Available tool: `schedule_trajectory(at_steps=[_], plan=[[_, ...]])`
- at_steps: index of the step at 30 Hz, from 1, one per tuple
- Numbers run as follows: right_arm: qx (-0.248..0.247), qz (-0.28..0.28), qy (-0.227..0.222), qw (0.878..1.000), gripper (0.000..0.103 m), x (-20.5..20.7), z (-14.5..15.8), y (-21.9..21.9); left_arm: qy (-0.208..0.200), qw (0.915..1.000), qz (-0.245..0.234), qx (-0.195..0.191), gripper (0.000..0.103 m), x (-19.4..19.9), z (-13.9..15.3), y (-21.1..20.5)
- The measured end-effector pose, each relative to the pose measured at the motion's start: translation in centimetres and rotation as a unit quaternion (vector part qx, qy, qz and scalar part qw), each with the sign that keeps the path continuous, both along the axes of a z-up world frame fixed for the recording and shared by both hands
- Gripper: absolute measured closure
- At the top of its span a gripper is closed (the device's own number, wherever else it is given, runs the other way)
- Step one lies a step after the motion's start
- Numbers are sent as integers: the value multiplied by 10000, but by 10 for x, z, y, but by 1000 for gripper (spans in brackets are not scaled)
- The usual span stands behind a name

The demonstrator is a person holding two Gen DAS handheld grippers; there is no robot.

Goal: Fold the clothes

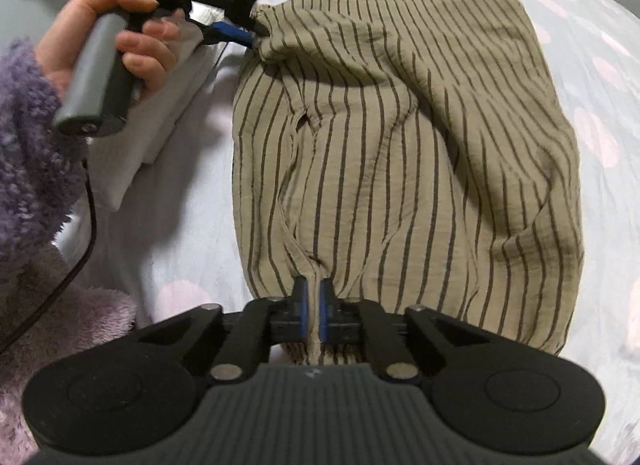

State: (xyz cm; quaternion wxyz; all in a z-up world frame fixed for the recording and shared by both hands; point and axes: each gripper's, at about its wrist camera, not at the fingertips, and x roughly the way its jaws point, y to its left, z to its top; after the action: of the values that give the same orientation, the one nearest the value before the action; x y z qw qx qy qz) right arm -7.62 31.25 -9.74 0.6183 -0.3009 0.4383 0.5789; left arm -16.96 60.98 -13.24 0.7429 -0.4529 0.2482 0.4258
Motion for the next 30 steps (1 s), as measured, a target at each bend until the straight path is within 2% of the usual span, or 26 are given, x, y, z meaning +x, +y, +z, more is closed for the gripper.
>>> schedule_trajectory(at_steps=[5, 9, 11, 12, 16, 18, 20, 23, 26, 30], plan=[[295, 112, 128, 9994, 98, 5, 29, -12, -242, 9961, 144, 837, 101, -7, 29, -13], [373, 249, 745, 9962, 98, 12, 45, -18, -93, 9922, 320, 1202, 101, -9, 36, -18], [322, 288, 1144, 9925, 98, 14, 44, -18, 23, 9922, 306, 1211, 101, -5, 33, -15], [304, 269, 1204, 9919, 98, 14, 42, -17, 134, 9919, 298, 1225, 101, -2, 31, -14], [184, 246, 1047, 9940, 98, 8, 26, -12, 409, 9920, 242, 1168, 97, 6, 24, -10], [76, 171, 1029, 9945, 91, 9, 20, -11, 588, 9913, 208, 1157, 78, 7, 25, -11], [66, 106, 1060, 9943, 89, 12, 21, -15, 812, 9887, 188, 1244, 70, 9, 30, -16], [201, 70, 1188, 9927, 76, 19, 30, -24, 917, 9883, -119, 1215, 64, 13, 34, -37], [521, -38, 1199, 9914, 75, 34, 44, -38, 981, 9874, -472, 1153, 52, 17, 38, -61], [955, -486, 1060, 9886, 75, 67, 57, -65, 1064, 9841, -941, 1068, 53, 23, 44, -92]])
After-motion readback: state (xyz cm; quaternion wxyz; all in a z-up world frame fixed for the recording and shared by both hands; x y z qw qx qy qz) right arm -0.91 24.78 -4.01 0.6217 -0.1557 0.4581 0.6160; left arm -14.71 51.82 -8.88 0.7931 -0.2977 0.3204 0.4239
